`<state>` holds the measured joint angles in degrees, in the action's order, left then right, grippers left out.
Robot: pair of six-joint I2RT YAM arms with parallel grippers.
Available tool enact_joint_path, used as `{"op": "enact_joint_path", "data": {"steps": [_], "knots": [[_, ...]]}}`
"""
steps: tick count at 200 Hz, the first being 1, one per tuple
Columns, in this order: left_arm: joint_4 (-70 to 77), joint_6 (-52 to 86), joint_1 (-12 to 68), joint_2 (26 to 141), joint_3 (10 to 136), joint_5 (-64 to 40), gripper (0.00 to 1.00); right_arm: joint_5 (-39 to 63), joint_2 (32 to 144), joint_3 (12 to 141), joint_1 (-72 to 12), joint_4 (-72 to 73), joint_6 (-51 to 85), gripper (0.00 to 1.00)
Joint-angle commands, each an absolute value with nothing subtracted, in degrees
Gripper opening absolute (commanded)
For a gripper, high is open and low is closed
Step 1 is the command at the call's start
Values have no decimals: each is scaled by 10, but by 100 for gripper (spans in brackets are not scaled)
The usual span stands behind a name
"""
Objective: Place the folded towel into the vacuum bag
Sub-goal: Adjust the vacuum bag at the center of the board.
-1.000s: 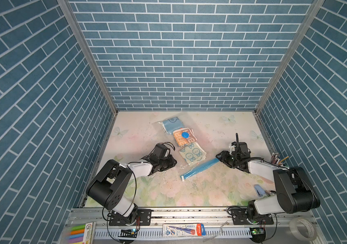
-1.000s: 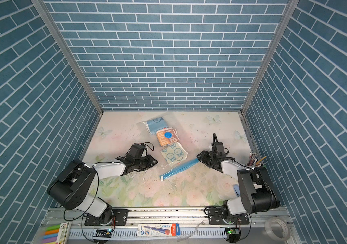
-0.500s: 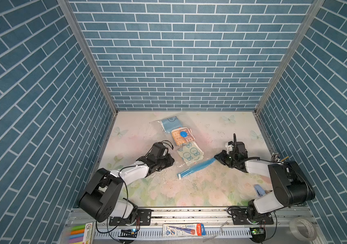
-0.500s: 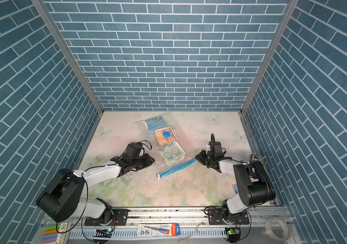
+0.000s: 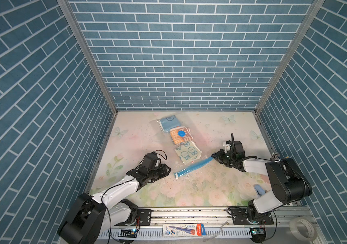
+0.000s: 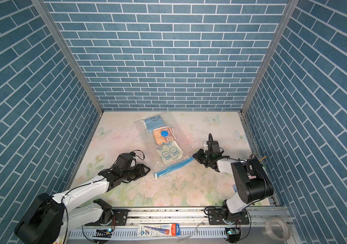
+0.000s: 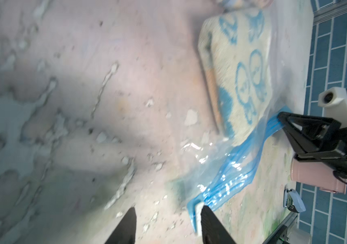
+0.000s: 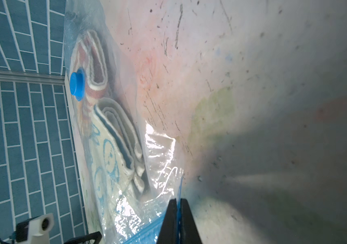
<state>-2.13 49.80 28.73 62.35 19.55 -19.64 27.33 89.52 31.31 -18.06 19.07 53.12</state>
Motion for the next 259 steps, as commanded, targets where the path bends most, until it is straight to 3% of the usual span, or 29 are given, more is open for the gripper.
{"op": "enact_joint_path", "data": {"steps": [1, 44, 112, 216, 259], "knots": [[10, 529, 285, 610, 175, -220, 50, 287, 900, 308, -194, 213, 564, 6], [151, 578, 284, 660, 149, -250, 48, 275, 896, 305, -214, 212, 570, 6], [360, 651, 284, 761, 114, -259, 35, 268, 898, 307, -227, 212, 572, 6], [202, 590, 284, 641, 148, -192, 26, 262, 909, 324, -226, 179, 547, 6], [235, 597, 284, 685, 156, -211, 10, 262, 906, 332, -226, 171, 544, 6]]}}
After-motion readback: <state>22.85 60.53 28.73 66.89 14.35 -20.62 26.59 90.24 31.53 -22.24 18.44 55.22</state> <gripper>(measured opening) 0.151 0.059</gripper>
